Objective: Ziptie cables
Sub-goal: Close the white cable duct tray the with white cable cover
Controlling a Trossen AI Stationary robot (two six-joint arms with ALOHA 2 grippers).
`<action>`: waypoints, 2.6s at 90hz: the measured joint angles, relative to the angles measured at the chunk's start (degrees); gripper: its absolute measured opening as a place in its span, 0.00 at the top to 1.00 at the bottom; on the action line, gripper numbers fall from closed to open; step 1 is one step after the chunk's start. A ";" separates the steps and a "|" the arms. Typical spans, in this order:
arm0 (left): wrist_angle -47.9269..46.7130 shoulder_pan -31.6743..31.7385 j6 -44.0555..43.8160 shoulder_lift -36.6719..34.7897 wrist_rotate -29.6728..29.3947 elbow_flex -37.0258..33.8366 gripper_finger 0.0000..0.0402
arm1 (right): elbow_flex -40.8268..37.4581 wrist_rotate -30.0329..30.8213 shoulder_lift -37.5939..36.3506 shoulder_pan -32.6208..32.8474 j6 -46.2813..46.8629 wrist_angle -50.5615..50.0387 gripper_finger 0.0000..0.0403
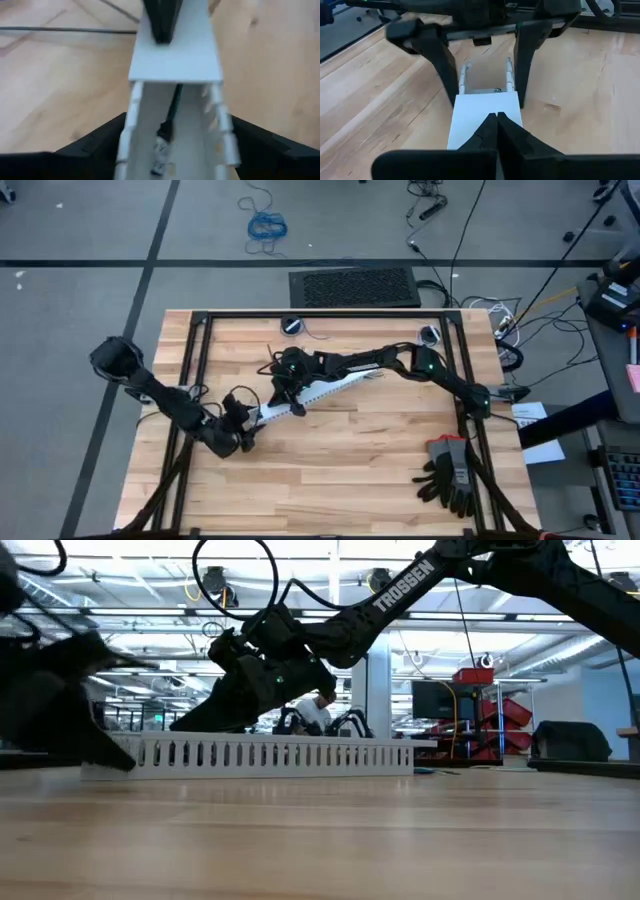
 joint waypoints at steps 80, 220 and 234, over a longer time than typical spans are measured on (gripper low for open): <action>3.93 -0.52 -1.92 5.31 -4.90 -0.02 0.40 | -0.13 1.98 -9.37 0.55 -3.94 -10.05 0.99; 4.21 2.22 0.58 5.26 -1.32 0.00 0.40 | 0.20 3.31 -2.83 1.28 -11.84 -9.11 1.00; 5.15 3.21 2.34 5.22 -0.51 0.00 0.40 | 0.26 3.87 -0.15 3.08 -9.19 -2.60 1.00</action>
